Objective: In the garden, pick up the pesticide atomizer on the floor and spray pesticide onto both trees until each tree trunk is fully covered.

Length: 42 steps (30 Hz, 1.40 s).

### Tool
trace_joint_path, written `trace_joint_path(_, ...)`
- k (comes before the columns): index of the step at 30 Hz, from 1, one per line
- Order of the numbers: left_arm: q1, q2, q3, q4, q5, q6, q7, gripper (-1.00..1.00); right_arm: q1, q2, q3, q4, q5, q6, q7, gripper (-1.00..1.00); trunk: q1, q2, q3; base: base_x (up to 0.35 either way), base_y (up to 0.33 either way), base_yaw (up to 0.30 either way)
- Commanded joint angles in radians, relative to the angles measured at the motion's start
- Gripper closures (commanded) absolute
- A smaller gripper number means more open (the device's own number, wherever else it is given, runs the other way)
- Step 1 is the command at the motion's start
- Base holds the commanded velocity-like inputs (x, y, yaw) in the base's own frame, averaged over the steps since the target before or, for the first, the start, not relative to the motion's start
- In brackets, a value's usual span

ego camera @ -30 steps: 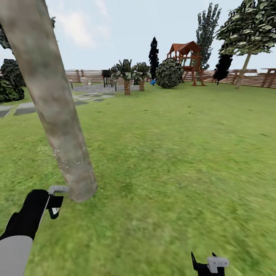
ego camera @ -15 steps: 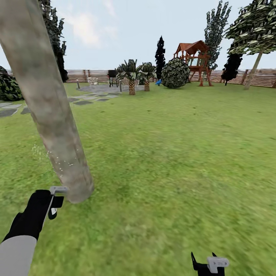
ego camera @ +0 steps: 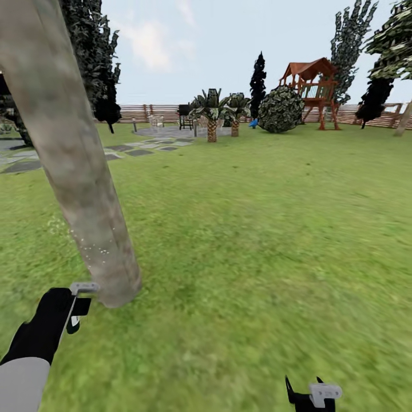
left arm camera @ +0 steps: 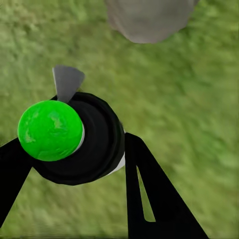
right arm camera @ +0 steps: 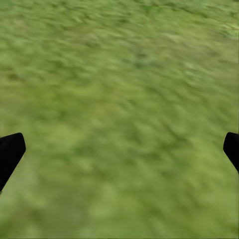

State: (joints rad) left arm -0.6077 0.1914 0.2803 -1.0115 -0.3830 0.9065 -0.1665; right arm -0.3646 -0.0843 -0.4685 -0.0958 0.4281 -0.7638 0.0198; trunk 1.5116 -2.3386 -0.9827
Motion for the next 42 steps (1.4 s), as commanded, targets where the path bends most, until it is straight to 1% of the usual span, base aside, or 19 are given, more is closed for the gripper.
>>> trace_joint_path(1,0.002,-0.002,0.0,-0.001,-0.011,0.003,-0.01,1.0,0.0,0.0,-0.009,0.001,0.008,-0.003,0.002,-1.0,0.0,0.0,-0.001,0.234,-0.197,0.263)
trace_joint_path(5,0.003,-0.001,-0.001,-0.001,-0.011,0.003,-0.01,1.0,0.0,0.0,-0.009,0.001,0.008,-0.003,0.002,-1.0,0.0,0.0,-0.001,0.238,-0.19,0.098)
trace_joint_path(10,0.005,-0.005,-0.002,-0.011,-0.011,0.003,-0.005,1.0,0.0,0.0,-0.009,0.001,0.008,-0.003,0.002,-1.0,0.0,0.0,-0.001,0.038,-0.26,0.117)
trace_joint_path(12,0.005,-0.009,-0.004,-0.012,-0.01,0.003,0.027,1.0,0.0,0.0,-0.009,0.001,0.008,-0.003,0.002,-1.0,0.0,0.0,-0.001,-0.035,-0.269,0.264)
trace_joint_path(15,0.004,-0.012,-0.003,-0.012,-0.006,0.003,0.06,1.0,0.0,0.0,-0.009,0.001,0.008,-0.003,0.002,-1.0,0.0,0.0,-0.001,-0.124,-0.244,0.273)
trace_joint_path(17,0.003,-0.014,-0.003,-0.014,-0.002,0.005,0.061,1.0,0.0,0.0,-0.009,0.001,0.008,-0.003,0.002,-1.0,0.0,0.0,-0.001,-0.082,-0.084,0.276)
trace_joint_path(18,-0.001,-0.019,-0.005,-0.016,-0.001,0.007,0.06,1.0,0.0,0.0,-0.009,0.001,0.008,-0.003,0.002,-1.0,0.0,0.0,-0.001,-0.024,-0.025,0.276)
trace_joint_path(19,-0.007,-0.029,-0.007,-0.017,0.0,0.011,0.058,1.0,0.0,0.0,-0.009,0.001,0.008,-0.003,0.002,-1.0,0.0,0.0,-0.001,-0.012,-0.013,0.267)
trace_joint_path(21,-0.028,-0.065,-0.013,-0.045,0.0,0.021,0.057,1.0,0.0,0.0,-0.009,0.001,0.008,-0.003,0.002,-1.0,0.0,0.0,-0.001,-0.004,-0.004,0.1)
trace_joint_path(22,-0.051,-0.077,-0.016,-0.071,-0.001,0.044,0.056,1.0,0.0,0.0,-0.009,0.001,0.008,-0.003,0.002,-1.0,0.0,0.0,-0.001,-0.001,-0.001,0.035)
trace_joint_path(23,-0.068,-0.081,-0.016,-0.084,-0.001,0.066,0.056,1.0,0.0,0.0,-0.009,0.001,0.008,-0.003,0.002,-1.0,0.0,0.0,-0.001,-0.001,-0.001,0.022)
trace_joint_path(24,-0.097,-0.083,-0.017,-0.098,-0.002,0.089,0.055,1.0,0.0,0.0,-0.009,0.001,0.008,-0.003,0.002,-1.0,0.0,0.0,-0.001,0.0,0.0,0.011)
trace_joint_path(25,-0.135,-0.082,-0.018,-0.106,-0.003,0.103,0.055,1.0,0.0,0.0,-0.009,0.001,0.008,-0.003,0.002,-1.0,0.0,0.0,-0.001,0.0,0.0,0.005)
trace_joint_path(27,-0.176,-0.08,-0.019,-0.106,-0.003,0.111,0.055,1.0,0.0,0.0,-0.009,0.001,0.008,-0.003,0.002,-1.0,0.0,0.0,-0.001,0.0,0.0,0.002)
trace_joint_path(30,-0.203,-0.074,-0.019,-0.112,-0.009,0.115,0.055,1.0,-0.001,0.0,-0.009,0.001,0.008,-0.003,0.002,-1.0,0.0,0.0,-0.001,0.0,0.0,0.0)
trace_joint_path(32,-0.199,-0.071,-0.013,-0.113,-0.009,0.115,0.055,1.0,-0.001,0.0,-0.009,0.001,0.008,-0.003,0.002,-1.0,0.0,0.0,-0.001,0.0,0.0,0.0)
trace_joint_path(37,-0.195,-0.071,-0.014,-0.116,-0.011,0.114,0.056,1.0,0.0,0.0,-0.009,0.001,0.008,-0.003,0.002,-1.0,0.0,0.0,-0.001,0.095,-0.112,0.024)
trace_joint_path(42,-0.195,-0.071,-0.01,-0.12,-0.012,0.114,0.06,1.0,-0.001,0.0,-0.009,0.001,0.008,-0.003,0.002,-1.0,0.0,0.0,-0.001,0.171,-0.212,0.231)
